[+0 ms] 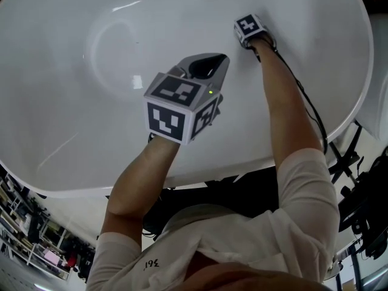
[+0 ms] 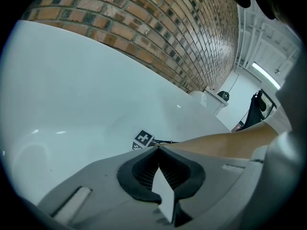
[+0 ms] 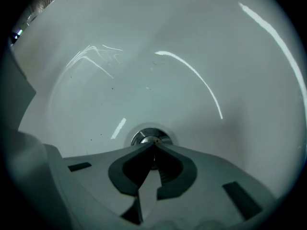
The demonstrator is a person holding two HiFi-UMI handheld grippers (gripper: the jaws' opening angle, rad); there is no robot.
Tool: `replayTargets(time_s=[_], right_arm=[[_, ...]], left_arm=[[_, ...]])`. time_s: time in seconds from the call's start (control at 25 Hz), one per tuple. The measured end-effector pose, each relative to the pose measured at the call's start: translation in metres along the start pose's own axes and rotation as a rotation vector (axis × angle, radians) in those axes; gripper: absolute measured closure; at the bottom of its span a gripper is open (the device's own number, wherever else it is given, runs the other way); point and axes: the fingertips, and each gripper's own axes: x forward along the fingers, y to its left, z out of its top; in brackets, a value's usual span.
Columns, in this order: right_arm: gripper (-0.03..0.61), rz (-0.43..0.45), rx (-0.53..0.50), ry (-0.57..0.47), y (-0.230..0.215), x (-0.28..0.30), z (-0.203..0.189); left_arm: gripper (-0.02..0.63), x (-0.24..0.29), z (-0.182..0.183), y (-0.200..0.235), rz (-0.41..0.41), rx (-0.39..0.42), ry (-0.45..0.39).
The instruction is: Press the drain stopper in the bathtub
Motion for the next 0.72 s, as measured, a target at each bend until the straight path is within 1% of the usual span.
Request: replayTargets(time_s=[0.12, 0.28, 0.48, 0.72], right_arm=[[0.560, 0.015, -0.021, 0.014, 0.002, -0.007, -0.004], [0.565, -0.018, -0.041, 0.016, 0.000, -0.019, -0.005], [0.565, -0.035, -0.022, -0.016, -0.005, -0.050, -0.001], [0.565, -0.051, -0.028, -0.084, -0.010, -0.090, 0.018]], left_arm=[[0.604, -0.003, 0.002, 0.004, 0.003, -0.001, -0.014], [0.604, -0.003, 0.001, 0.011, 0.021, 0.000, -0.025], [0.604, 0.004, 0.005, 0.013, 0.031, 0.009, -0.037], [0.604, 0.006, 0.008, 0.019, 0.058, 0.031, -0.050]])
